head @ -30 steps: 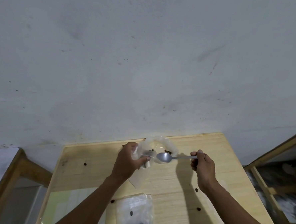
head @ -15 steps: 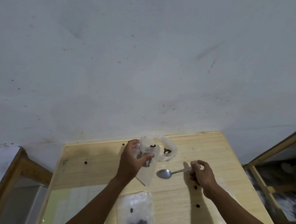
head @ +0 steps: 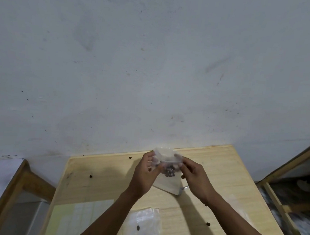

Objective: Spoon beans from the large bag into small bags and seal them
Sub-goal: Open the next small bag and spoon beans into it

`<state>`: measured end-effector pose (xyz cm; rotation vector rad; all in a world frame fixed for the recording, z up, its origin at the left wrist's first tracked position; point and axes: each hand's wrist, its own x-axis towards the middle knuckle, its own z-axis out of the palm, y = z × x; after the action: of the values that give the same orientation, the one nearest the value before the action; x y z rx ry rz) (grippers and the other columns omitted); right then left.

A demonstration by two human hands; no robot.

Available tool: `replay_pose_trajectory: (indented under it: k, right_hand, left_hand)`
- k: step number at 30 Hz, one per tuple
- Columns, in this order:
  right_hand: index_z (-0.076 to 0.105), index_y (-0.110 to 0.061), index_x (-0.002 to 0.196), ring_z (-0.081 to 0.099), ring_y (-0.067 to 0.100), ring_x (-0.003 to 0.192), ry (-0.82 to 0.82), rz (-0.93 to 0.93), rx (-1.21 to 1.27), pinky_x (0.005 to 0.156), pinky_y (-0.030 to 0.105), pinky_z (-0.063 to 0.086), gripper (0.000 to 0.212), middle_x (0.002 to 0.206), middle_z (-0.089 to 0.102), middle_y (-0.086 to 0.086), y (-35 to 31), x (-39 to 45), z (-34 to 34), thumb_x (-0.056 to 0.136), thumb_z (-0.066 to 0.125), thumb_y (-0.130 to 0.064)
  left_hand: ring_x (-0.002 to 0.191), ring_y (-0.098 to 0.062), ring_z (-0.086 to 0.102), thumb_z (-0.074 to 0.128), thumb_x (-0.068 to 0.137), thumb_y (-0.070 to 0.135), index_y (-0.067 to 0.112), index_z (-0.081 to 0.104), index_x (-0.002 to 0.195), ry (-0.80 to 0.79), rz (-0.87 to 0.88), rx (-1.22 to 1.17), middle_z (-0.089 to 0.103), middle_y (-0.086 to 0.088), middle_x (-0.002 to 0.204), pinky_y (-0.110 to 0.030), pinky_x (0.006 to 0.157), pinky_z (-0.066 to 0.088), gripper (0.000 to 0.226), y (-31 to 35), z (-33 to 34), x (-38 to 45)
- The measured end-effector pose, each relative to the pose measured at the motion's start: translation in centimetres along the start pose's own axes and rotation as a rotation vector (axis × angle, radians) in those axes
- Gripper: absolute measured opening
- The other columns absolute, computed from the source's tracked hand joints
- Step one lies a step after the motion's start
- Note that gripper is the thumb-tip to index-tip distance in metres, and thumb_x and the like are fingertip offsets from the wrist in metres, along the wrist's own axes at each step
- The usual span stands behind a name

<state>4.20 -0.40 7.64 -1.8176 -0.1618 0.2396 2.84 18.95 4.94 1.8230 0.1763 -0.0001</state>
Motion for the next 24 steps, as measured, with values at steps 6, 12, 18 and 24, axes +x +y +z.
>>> replay_pose_trajectory:
  k: [6,12,18,24]
  right_hand:
    - [0.075,-0.017,0.104,0.068,0.009,0.092,0.08,-0.014,0.1,0.075,0.019,0.052,0.015,0.1,0.076,-0.006,-0.4,0.5,-0.2,0.093,0.065,-0.016]
    - [0.075,-0.015,0.087,0.065,0.009,0.078,0.097,-0.032,0.114,0.071,0.019,0.049,0.011,0.085,0.075,-0.003,-1.3,0.6,-0.6,0.092,0.065,-0.013]
    - [0.074,-0.017,0.08,0.068,0.018,0.082,0.086,-0.029,0.058,0.077,0.032,0.052,0.008,0.082,0.074,0.003,-1.7,0.7,-0.9,0.086,0.073,-0.022]
    - [0.074,-0.018,0.078,0.067,0.017,0.079,0.077,-0.029,-0.006,0.076,0.031,0.052,0.011,0.08,0.073,0.001,-1.9,0.7,-0.9,0.087,0.073,-0.023]
  left_hand:
    - [0.089,-0.013,0.07,0.062,0.096,0.016,0.016,0.063,0.099,0.035,0.054,-0.051,0.072,0.001,0.095,-0.02,0.073,0.055,0.003,1.0,-0.7,-0.1]
    - [0.088,-0.021,0.072,0.066,0.094,0.017,0.015,0.066,0.093,0.015,0.061,-0.119,0.073,-0.006,0.092,-0.033,0.075,0.058,0.003,2.2,-1.0,-0.2]
    - [0.083,-0.026,0.072,0.067,0.093,0.02,0.012,0.065,0.089,-0.032,0.023,-0.154,0.072,-0.012,0.09,-0.049,0.08,0.058,0.009,3.3,-1.3,-0.4]
    - [0.077,-0.024,0.07,0.068,0.093,0.02,0.012,0.065,0.084,-0.028,0.013,-0.157,0.07,-0.016,0.086,-0.051,0.079,0.059,0.012,3.8,-1.1,-0.6]
